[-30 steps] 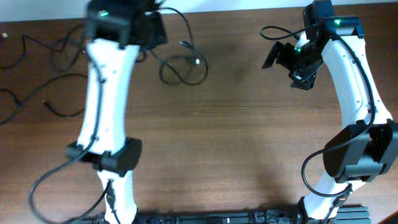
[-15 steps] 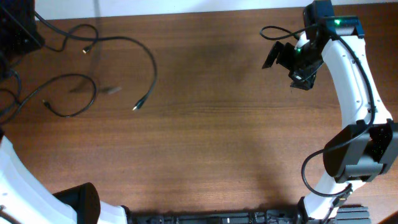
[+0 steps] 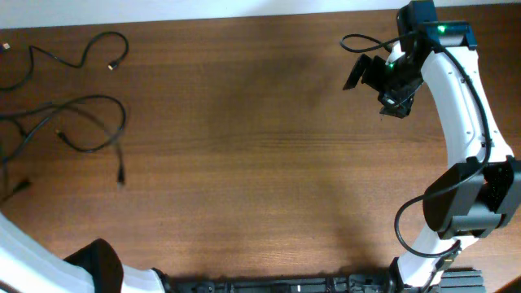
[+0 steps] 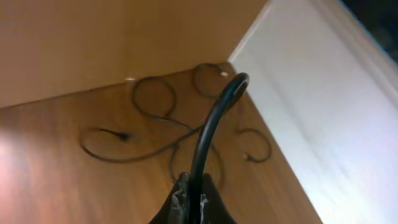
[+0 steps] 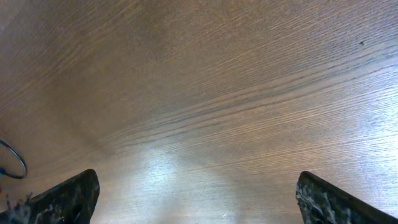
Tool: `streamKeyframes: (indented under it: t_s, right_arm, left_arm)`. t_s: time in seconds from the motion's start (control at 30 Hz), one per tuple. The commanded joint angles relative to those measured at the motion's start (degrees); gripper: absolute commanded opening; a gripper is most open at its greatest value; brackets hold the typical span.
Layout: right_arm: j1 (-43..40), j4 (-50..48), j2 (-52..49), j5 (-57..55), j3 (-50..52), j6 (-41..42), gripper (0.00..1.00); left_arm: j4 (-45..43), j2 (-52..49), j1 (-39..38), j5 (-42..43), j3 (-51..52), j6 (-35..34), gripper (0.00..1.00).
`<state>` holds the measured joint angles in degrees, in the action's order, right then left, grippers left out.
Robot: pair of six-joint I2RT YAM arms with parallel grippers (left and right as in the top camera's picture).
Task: Untangle cables
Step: 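Lift the coiled cable with the left gripper and carry it leftward, then lower the cable onto the lower-left table area and open the left gripper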
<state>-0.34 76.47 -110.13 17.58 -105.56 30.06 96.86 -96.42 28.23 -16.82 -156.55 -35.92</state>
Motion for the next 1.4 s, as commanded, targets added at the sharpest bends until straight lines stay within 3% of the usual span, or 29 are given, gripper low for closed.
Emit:
streamKeyframes:
  t_s: [0.0, 0.17, 0.27, 0.33, 0.43, 0.53, 0.73, 0.77, 0.8, 0.97, 1.07, 1.1, 1.13, 1.2, 1.23, 1.27, 1.37]
  right_arm:
    - [-0.1, 0.0, -0.3, -0.3, -0.5, 0.4, 0.98]
    - [-0.1, 0.0, -0.3, -0.3, -0.5, 0.4, 0.98]
    - [-0.1, 0.0, -0.3, -0.3, -0.5, 0.4, 0.98]
    - [0.0, 0.0, -0.3, -0.3, -0.5, 0.4, 0.99]
    - [-0.1, 0.0, -0.3, -0.3, -0.5, 0.4, 0.98]
    - [-0.1, 0.0, -0.3, -0.3, -0.5, 0.4, 0.98]
    - [-0.1, 0.0, -0.3, -0.3, -0.5, 0.4, 0.98]
    - [-0.1, 0.0, -0.3, -0.3, -0.5, 0.4, 0.99]
    - [-0.1, 0.0, -0.3, -0.3, -0.5, 0.4, 0.98]
    - [-0.1, 0.0, -0.3, -0.3, -0.5, 0.4, 0.98]
    - [-0.1, 0.0, -0.3, -0.3, -0.5, 0.4, 0.98]
    - [-0.1, 0.0, -0.3, -0.3, -0.5, 0.4, 0.98]
    - [-0.1, 0.0, -0.3, -0.3, -0.5, 0.4, 0.98]
    - [-0.1, 0.0, -0.3, -0.3, -0.5, 0.4, 0.98]
    - [-0.1, 0.0, -0.3, -0.3, -0.5, 0.4, 0.98]
    - [-0.1, 0.0, -0.3, -0.3, -0.5, 0.4, 0.98]
    - [-0.1, 0.0, -0.3, -0.3, -0.5, 0.4, 0.98]
  left_arm:
    - [-0.1, 0.7, 4.2, -0.8, 3.1, -1.0, 0.00]
    - [-0.1, 0.7, 13.2, 1.4, 13.1, -3.7, 0.00]
    - [-0.3, 0.7, 19.1, 1.4, 22.1, -11.9, 0.00]
    - [-2.5, 0.7, 21.6, 1.4, 29.0, -13.5, 0.01]
    - [-8.6, 0.7, 22.9, 1.3, 39.2, -14.4, 0.08]
    - [-17.1, 0.6, 23.8, 1.3, 49.8, -14.9, 0.00]
    - [-28.1, 0.5, 28.3, 0.3, 65.6, -15.5, 0.04]
    - [-31.3, 0.5, 29.0, 0.3, 68.7, -15.5, 0.17]
    - [-33.8, 0.4, 28.9, 0.3, 71.2, -15.5, 0.22]
    - [-40.1, -0.2, 28.9, 0.7, 77.9, -14.9, 0.29]
    - [-45.0, -0.5, 28.9, 13.9, 77.9, -1.4, 0.32]
    - [-46.3, -0.7, 28.5, 21.0, 77.9, 3.8, 0.42]
    - [-46.7, -0.8, 27.6, 24.3, 77.9, 6.5, 0.47]
    - [-49.7, -2.0, 22.5, 26.5, 77.9, 7.8, 0.63]
    - [-51.1, -3.2, 20.3, 26.4, 77.9, 7.8, 0.90]
    - [-51.9, -4.9, 18.3, 24.9, 77.9, 7.8, 0.99]
    - [-54.2, -11.7, 12.7, 21.3, 77.9, 7.8, 0.99]
